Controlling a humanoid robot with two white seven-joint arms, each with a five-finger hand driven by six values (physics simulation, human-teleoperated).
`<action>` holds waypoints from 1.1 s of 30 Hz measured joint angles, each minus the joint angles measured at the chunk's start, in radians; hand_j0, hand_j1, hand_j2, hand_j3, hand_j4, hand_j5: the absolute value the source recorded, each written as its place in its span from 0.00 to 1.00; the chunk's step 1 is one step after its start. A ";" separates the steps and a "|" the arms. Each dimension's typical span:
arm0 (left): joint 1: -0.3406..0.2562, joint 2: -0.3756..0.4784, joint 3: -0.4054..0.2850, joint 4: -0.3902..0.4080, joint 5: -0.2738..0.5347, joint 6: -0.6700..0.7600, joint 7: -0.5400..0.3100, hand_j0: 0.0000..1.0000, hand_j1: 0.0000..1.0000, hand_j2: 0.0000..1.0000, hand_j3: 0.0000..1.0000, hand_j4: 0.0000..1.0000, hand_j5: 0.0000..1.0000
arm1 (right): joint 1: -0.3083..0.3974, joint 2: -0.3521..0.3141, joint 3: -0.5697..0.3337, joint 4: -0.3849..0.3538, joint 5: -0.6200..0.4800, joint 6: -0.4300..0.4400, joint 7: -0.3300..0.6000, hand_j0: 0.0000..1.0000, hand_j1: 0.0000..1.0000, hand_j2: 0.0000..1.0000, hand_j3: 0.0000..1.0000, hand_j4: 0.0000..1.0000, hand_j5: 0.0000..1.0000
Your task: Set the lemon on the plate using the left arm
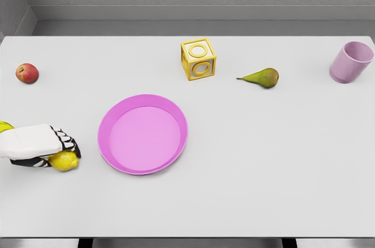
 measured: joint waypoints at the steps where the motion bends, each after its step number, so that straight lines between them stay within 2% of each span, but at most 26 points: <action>1: 0.000 0.000 0.000 -0.002 0.000 0.000 0.000 0.46 0.46 0.46 0.46 0.46 0.46 | 0.000 0.000 0.000 0.000 0.000 0.000 0.000 1.00 1.00 1.00 1.00 1.00 1.00; 6: 0.000 0.000 0.004 -0.025 0.004 -0.001 -0.001 0.46 0.46 0.46 0.46 0.46 0.46 | 0.000 0.000 0.000 0.000 0.000 0.000 0.000 1.00 1.00 1.00 1.00 1.00 1.00; 15: 0.005 0.012 0.054 -0.077 0.031 -0.001 0.011 0.45 0.45 0.45 0.45 0.45 0.45 | 0.000 0.000 0.000 0.000 0.000 0.000 0.000 1.00 1.00 1.00 1.00 1.00 1.00; 23: -0.003 0.012 0.090 -0.090 0.066 -0.001 0.016 0.45 0.45 0.45 0.45 0.45 0.45 | 0.000 0.000 0.000 0.000 0.000 0.000 0.000 1.00 1.00 1.00 1.00 1.00 1.00; 33: -0.037 -0.002 0.096 -0.093 0.080 -0.001 0.016 0.45 0.45 0.45 0.45 0.45 0.45 | 0.000 0.000 0.000 0.000 0.000 0.000 0.000 1.00 1.00 1.00 1.00 1.00 1.00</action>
